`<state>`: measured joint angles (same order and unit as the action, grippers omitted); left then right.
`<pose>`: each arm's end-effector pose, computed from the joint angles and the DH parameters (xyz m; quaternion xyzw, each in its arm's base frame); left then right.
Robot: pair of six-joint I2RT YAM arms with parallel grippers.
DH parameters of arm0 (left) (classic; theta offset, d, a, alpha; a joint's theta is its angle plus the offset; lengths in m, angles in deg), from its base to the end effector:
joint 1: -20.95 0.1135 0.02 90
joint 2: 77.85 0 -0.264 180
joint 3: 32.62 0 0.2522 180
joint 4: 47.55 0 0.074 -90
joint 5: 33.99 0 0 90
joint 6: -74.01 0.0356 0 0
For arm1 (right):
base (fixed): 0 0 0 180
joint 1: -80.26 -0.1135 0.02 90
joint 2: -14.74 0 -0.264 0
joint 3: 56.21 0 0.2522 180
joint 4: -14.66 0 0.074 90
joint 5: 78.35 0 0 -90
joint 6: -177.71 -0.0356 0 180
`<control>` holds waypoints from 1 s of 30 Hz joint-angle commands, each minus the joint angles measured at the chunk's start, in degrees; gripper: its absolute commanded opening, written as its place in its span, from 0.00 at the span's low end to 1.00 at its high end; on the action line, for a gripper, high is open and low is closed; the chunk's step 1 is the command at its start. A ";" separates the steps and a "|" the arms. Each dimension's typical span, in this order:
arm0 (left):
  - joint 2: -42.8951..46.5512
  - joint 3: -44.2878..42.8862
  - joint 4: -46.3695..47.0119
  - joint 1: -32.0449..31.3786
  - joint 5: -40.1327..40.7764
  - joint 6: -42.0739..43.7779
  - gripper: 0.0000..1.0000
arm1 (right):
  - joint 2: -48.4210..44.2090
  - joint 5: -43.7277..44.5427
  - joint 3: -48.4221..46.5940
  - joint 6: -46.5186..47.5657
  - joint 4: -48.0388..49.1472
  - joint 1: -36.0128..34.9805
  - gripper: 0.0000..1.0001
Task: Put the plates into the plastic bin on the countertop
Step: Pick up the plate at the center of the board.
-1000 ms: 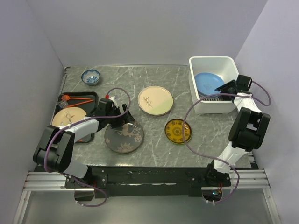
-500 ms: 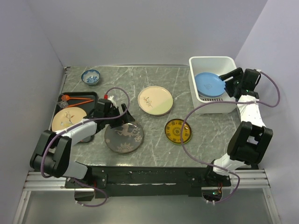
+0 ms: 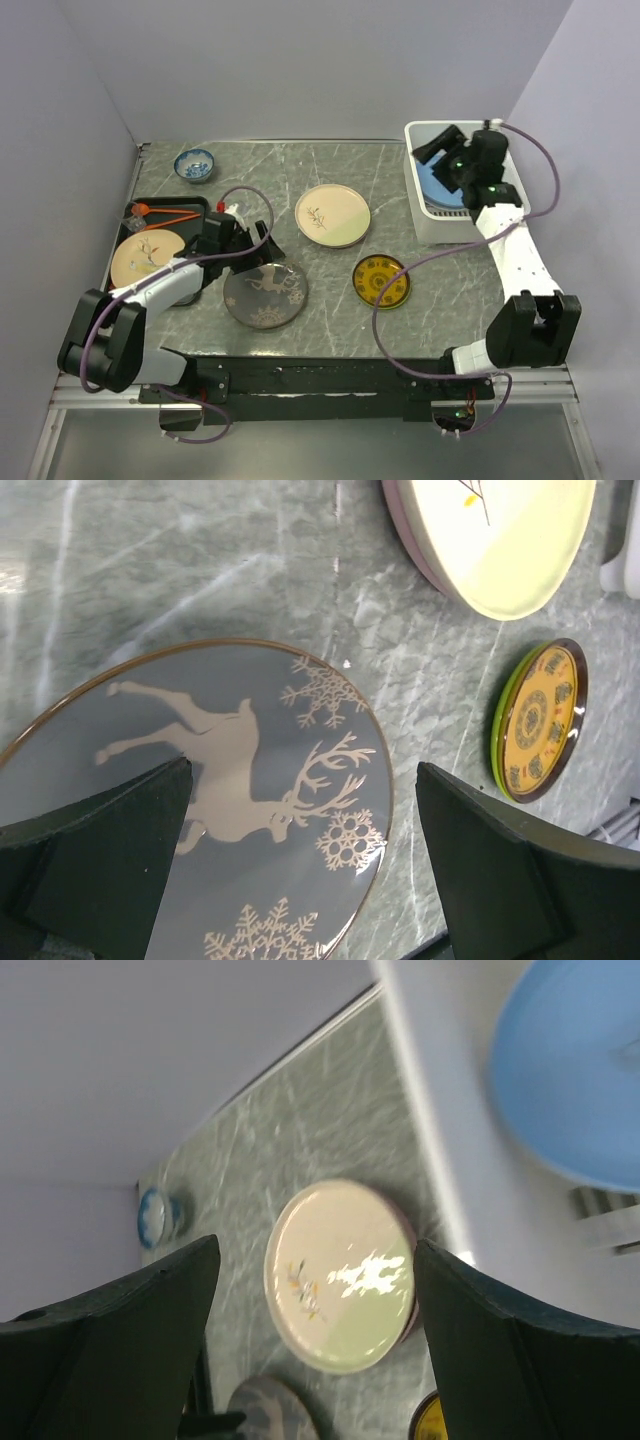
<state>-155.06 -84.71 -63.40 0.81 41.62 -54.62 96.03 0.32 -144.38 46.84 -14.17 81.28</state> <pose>0.2521 -0.1019 0.1928 -0.0937 0.8993 -0.3013 0.3028 0.3315 0.0011 0.3640 0.2432 0.7900 0.2667 0.4956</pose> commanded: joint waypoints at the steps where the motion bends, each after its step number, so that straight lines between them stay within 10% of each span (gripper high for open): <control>1: 4.26 0.71 -1.95 -0.25 3.49 -0.65 0.99 | -2.55 2.72 -0.13 2.01 -0.66 -8.02 0.85; 15: 12.26 2.38 -10.21 1.42 11.22 -5.75 0.99 | 5.18 4.65 3.49 2.01 1.54 -28.51 0.84; 30: 14.72 6.07 -17.95 4.59 15.78 -11.81 0.97 | 10.28 1.23 9.46 0.34 6.45 -34.59 0.84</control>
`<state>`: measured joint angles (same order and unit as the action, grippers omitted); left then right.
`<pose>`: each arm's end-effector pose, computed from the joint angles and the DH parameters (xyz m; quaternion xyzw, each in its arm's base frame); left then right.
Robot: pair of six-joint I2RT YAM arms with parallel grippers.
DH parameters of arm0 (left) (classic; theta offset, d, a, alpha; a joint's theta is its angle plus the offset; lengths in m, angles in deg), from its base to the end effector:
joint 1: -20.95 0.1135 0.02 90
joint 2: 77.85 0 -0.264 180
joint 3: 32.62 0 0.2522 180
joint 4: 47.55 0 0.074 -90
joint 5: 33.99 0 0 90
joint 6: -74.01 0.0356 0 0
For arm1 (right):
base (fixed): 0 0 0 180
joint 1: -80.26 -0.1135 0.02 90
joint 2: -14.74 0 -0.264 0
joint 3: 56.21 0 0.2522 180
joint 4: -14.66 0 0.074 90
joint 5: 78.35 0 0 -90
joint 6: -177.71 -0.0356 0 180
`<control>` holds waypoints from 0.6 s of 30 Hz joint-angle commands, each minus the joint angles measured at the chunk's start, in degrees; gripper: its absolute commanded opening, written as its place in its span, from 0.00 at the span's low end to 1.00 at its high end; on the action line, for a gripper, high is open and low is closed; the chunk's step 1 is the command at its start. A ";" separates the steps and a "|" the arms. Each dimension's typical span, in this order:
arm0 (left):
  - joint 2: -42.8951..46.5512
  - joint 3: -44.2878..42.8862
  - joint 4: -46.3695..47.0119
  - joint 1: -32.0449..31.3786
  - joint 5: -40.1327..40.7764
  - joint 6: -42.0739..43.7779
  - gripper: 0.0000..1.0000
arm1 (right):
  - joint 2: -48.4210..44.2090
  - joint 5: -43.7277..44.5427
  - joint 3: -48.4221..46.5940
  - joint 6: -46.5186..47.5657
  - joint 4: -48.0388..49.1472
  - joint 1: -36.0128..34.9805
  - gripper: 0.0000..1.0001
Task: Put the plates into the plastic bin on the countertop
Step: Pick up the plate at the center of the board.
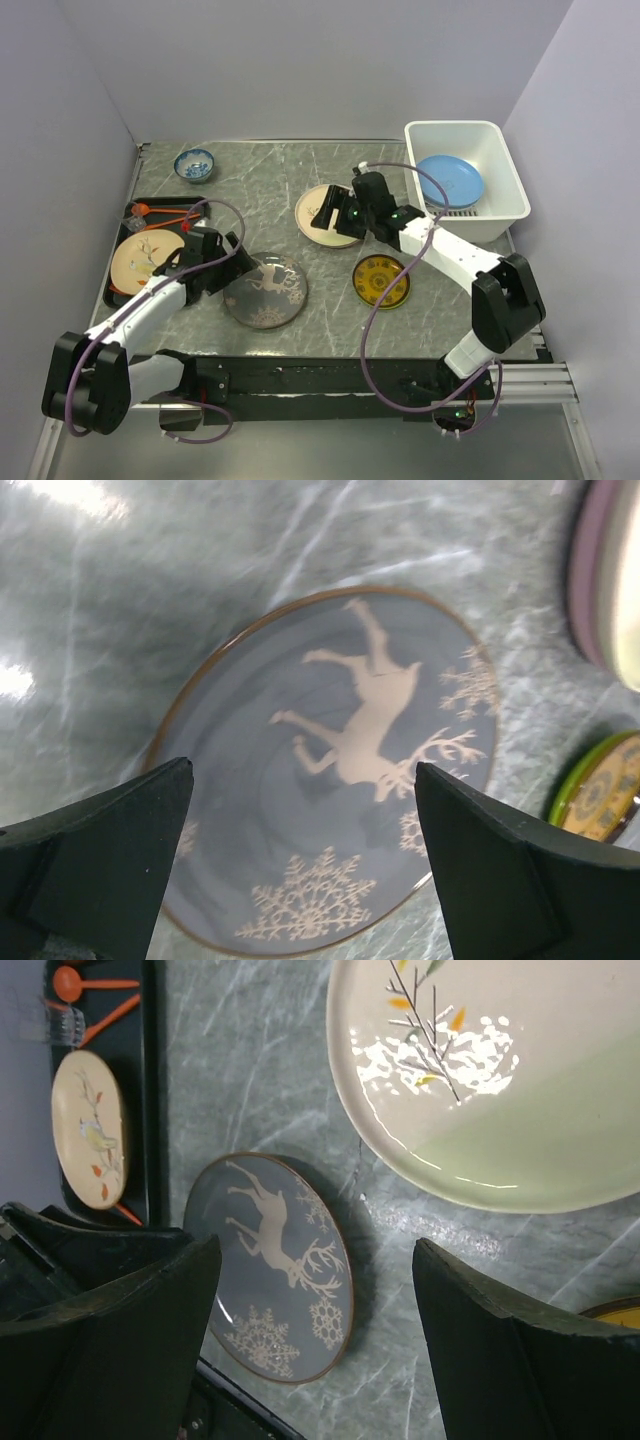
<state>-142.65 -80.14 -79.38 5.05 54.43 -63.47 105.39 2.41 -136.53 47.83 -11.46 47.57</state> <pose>0.2115 -0.0613 0.1946 -0.2503 0.9029 -0.1945 0.2904 0.2990 0.1986 0.2674 0.0196 0.8904 0.3237 0.3194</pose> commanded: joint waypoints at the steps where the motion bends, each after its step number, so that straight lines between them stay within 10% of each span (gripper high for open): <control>1: 2.65 1.85 -2.41 0.43 3.34 -3.31 0.97 | 1.10 -1.05 1.88 -0.64 3.75 -0.97 0.84; 18: 11.36 8.88 -3.74 0.43 7.39 -7.53 0.92 | 2.86 -4.74 8.03 -2.66 8.58 -3.87 0.83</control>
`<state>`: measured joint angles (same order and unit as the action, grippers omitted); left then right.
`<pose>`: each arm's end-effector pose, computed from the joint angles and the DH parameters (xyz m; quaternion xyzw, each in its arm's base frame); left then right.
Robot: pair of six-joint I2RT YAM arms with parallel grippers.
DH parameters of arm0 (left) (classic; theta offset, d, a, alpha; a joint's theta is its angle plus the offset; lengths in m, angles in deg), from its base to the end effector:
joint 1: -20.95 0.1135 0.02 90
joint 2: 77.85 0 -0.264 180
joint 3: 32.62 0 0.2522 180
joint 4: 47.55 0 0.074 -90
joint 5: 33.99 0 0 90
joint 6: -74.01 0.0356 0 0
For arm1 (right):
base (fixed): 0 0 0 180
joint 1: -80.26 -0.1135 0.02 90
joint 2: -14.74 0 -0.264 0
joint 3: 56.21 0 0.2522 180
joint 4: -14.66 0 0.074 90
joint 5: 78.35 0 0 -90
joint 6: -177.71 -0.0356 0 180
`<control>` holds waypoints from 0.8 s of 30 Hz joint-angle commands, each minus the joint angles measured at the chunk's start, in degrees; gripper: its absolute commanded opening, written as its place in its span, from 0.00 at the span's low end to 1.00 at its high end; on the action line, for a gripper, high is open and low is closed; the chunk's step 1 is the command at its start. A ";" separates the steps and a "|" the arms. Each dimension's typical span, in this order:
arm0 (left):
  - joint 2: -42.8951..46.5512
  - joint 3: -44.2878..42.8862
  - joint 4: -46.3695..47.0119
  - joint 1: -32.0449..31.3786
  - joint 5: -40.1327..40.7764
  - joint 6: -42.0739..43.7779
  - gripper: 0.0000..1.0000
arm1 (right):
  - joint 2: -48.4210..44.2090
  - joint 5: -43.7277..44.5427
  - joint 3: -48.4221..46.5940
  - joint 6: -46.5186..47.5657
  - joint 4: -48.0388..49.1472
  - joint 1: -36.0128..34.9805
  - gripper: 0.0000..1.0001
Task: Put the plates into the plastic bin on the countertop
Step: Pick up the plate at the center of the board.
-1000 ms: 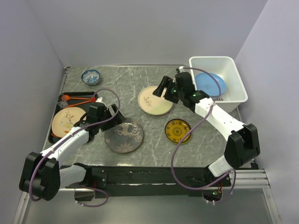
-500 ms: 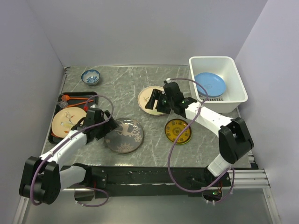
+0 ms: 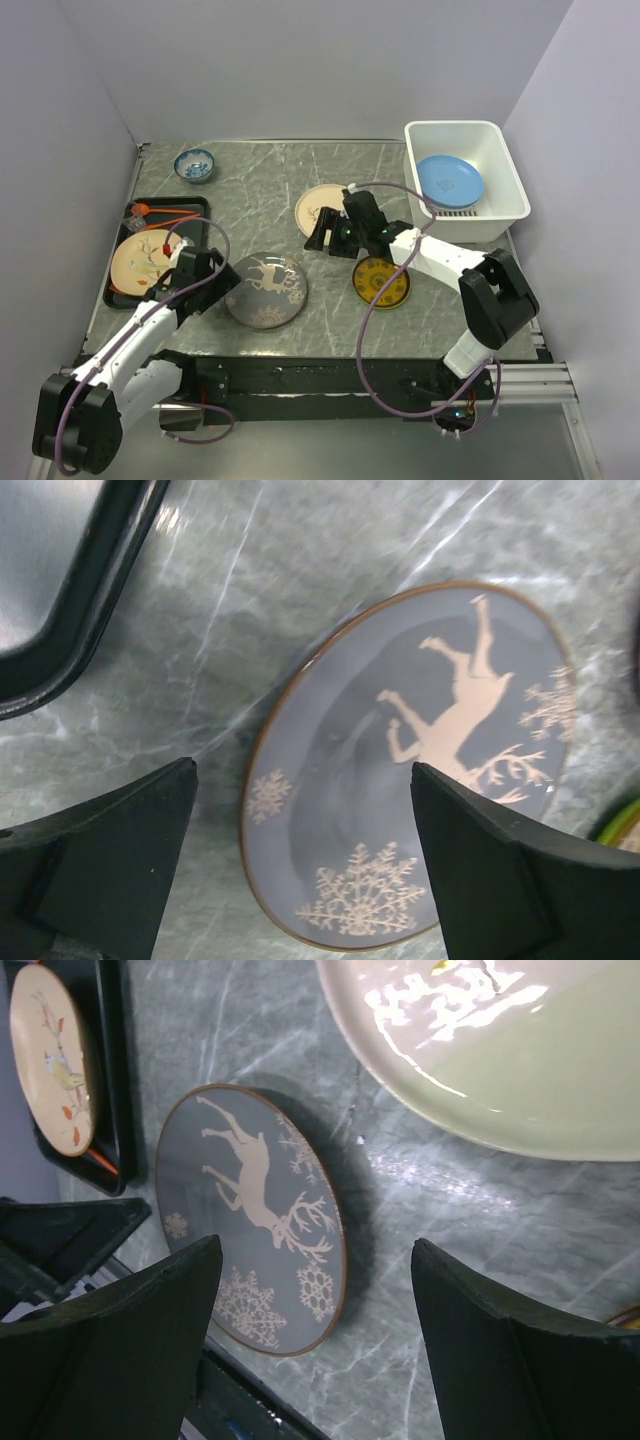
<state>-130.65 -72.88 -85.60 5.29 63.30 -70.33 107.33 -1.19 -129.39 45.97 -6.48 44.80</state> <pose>0.1707 -0.0431 0.1846 -0.3314 0.8794 -0.1440 0.3100 0.2824 0.2109 0.2227 0.0027 0.9038 0.3387 0.2615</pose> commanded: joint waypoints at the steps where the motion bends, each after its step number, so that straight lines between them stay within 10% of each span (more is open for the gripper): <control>1: -1.69 2.59 3.28 0.19 -2.62 -0.67 0.91 | 1.18 -1.39 1.14 -0.98 3.86 -1.27 0.83; 14: -8.02 4.97 15.15 0.19 -6.85 1.96 0.68 | 3.12 -8.07 8.96 -4.49 15.28 -1.36 0.81; 24: -17.33 6.38 23.41 0.19 -12.64 3.63 0.01 | 2.15 -8.43 13.71 -5.55 19.07 -1.10 0.81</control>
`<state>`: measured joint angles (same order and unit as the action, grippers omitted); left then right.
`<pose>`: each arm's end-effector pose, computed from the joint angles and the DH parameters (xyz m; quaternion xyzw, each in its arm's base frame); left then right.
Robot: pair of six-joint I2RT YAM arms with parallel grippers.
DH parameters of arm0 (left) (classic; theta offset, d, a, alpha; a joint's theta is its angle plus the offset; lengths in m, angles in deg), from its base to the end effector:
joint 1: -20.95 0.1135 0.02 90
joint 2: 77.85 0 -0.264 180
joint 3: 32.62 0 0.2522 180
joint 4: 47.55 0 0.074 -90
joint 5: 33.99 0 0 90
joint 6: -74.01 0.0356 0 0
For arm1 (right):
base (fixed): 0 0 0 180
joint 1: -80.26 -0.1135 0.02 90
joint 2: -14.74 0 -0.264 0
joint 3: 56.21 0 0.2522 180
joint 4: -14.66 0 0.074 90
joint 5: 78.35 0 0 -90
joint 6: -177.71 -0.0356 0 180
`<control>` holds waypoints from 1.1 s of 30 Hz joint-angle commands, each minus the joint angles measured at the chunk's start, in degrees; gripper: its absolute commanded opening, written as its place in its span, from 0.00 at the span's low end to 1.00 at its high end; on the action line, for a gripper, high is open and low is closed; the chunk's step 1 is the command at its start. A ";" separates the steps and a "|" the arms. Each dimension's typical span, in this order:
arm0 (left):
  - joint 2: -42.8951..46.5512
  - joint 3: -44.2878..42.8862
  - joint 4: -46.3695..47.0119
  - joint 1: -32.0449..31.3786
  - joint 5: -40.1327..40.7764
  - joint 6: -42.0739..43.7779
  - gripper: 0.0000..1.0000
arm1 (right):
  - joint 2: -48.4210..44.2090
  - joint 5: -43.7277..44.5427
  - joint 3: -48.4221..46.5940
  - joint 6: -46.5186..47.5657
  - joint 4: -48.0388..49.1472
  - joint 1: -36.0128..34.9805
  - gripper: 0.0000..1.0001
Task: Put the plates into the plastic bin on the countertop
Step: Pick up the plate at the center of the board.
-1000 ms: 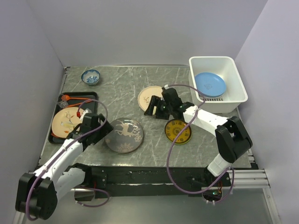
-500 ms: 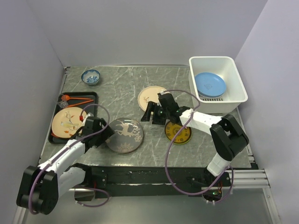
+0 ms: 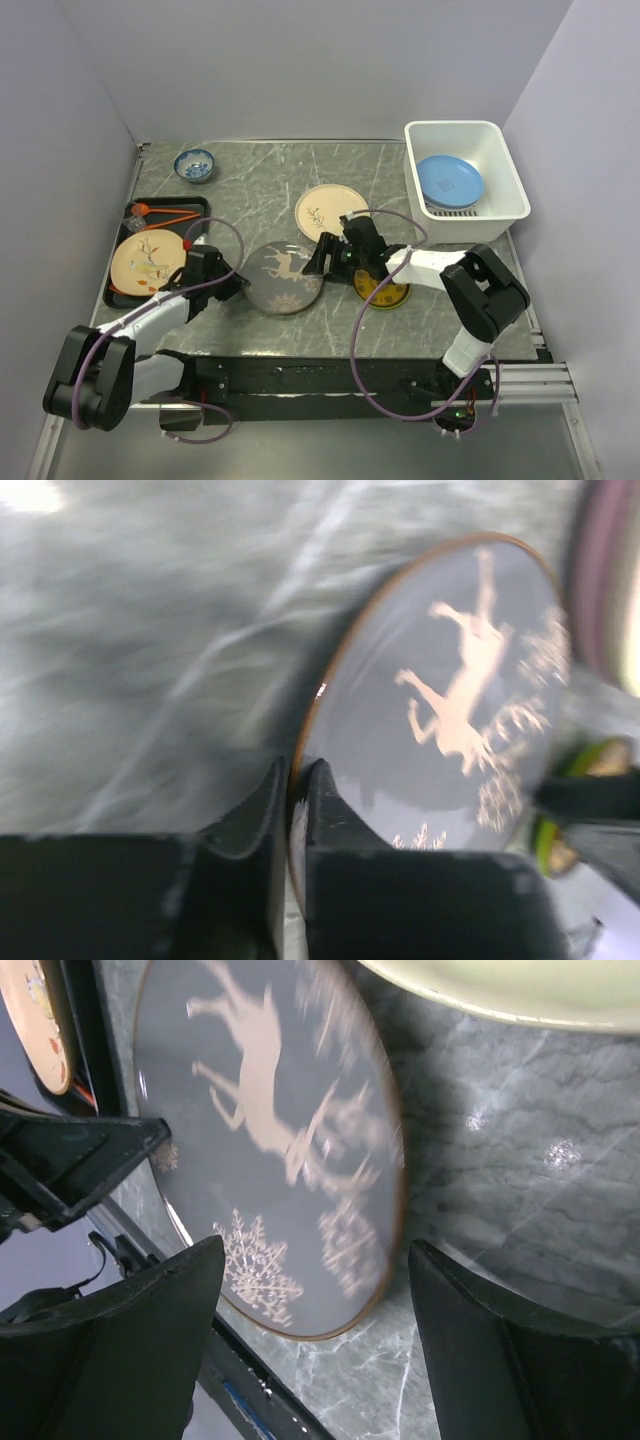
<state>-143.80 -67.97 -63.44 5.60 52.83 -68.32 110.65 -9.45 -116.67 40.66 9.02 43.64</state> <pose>0.1971 -0.0561 0.1468 -0.2847 0.8838 -0.2277 0.2934 0.2600 0.2092 0.1594 0.0059 0.8981 0.3956 0.1921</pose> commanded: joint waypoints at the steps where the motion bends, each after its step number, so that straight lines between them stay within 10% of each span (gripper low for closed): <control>1: -4.62 1.37 1.69 -0.11 -2.79 1.71 0.01 | -1.35 0.36 1.26 -0.06 3.40 0.15 0.81; 12: -1.28 2.07 0.55 -0.11 -1.83 1.80 0.01 | 0.40 -0.95 3.89 -0.41 6.11 2.78 0.80; 23: 5.65 2.43 -1.03 -0.11 -5.35 0.39 0.01 | 8.49 -11.50 10.92 -12.97 29.92 3.58 0.72; 29: 5.05 2.16 -1.12 -0.11 -6.13 0.83 0.01 | 13.49 -14.66 14.70 -20.88 43.45 4.10 0.63; 33: 3.64 2.77 0.63 -0.11 -7.89 0.39 0.01 | 17.54 -16.42 16.46 -27.29 55.56 4.19 0.39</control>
<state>-138.73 -66.17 -62.11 5.88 47.94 -69.37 123.59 -21.43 -102.46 23.54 53.15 48.05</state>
